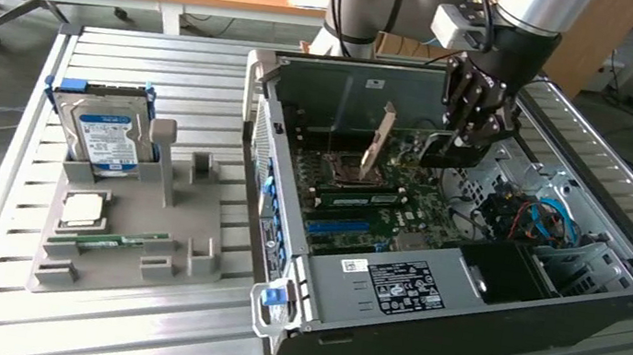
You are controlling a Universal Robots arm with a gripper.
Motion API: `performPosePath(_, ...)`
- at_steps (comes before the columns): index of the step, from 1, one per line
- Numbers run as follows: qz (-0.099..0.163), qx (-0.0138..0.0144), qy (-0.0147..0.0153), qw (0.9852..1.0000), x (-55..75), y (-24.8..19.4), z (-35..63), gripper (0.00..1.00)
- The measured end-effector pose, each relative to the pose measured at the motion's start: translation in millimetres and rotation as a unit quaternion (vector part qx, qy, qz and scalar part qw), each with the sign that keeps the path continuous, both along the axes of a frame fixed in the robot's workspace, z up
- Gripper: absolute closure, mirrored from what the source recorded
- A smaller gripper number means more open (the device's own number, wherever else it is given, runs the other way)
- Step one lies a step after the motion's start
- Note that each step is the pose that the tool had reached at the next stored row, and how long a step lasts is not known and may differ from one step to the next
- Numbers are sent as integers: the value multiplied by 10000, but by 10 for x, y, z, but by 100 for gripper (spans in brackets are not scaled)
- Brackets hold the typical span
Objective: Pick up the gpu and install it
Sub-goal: 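Insert the gpu into the slot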
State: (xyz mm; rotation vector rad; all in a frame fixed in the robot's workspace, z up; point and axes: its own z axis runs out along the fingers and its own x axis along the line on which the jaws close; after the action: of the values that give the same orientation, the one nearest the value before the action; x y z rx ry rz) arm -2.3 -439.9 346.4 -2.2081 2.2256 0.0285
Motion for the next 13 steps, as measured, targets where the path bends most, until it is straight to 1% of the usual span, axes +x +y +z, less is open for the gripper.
performPosePath(13,0,0,0,10000,0,0,-25,73)
